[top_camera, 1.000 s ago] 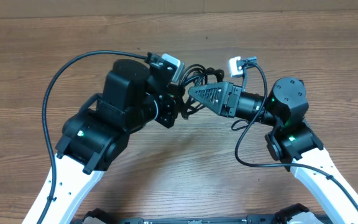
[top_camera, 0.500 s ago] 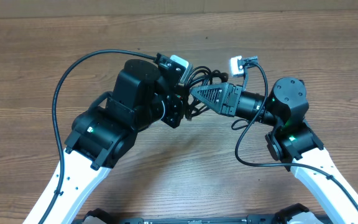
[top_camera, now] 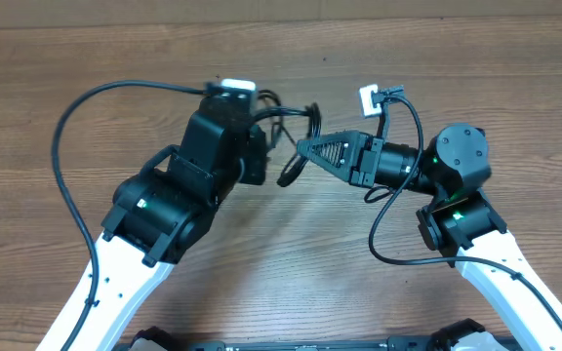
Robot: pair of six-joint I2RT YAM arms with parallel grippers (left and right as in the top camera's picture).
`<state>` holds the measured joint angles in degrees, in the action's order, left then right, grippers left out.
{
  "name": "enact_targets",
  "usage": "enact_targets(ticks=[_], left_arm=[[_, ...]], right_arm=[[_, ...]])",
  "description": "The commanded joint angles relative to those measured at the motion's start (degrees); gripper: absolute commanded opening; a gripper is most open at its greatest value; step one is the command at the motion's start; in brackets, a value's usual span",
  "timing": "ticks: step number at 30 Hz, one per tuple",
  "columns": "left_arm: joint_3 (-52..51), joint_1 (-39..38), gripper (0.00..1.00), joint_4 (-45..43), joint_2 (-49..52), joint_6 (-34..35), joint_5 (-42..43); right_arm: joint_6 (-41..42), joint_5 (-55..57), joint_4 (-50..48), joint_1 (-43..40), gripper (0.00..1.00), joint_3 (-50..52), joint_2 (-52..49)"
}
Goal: Untangle cables
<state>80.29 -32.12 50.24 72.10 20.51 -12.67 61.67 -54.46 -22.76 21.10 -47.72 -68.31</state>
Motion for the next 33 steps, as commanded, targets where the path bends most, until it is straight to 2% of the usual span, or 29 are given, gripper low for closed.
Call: enact_targets(ticks=[1, 12, 21, 33], left_arm=[[0.9, 3.1, 0.04, 3.2, 0.0, 10.9, -13.0], [0.9, 13.2, 0.04, 12.9, 0.0, 29.7, -13.3], [0.9, 14.6, 0.04, 14.3, 0.0, 30.1, -15.2], [0.9, 18.6, 0.04, 16.0, 0.0, 34.0, -16.5]], right_arm=[[-0.3, -2.7, -1.2, 0.1, 0.04, -1.1, 0.3], [-0.3, -2.6, -1.0, -2.1, 0.04, -1.1, 0.3], [-0.3, -2.7, 0.2, -4.7, 0.04, -1.1, 0.3], [-0.4, -2.6, 4.3, -7.4, 0.04, -1.1, 0.3]])
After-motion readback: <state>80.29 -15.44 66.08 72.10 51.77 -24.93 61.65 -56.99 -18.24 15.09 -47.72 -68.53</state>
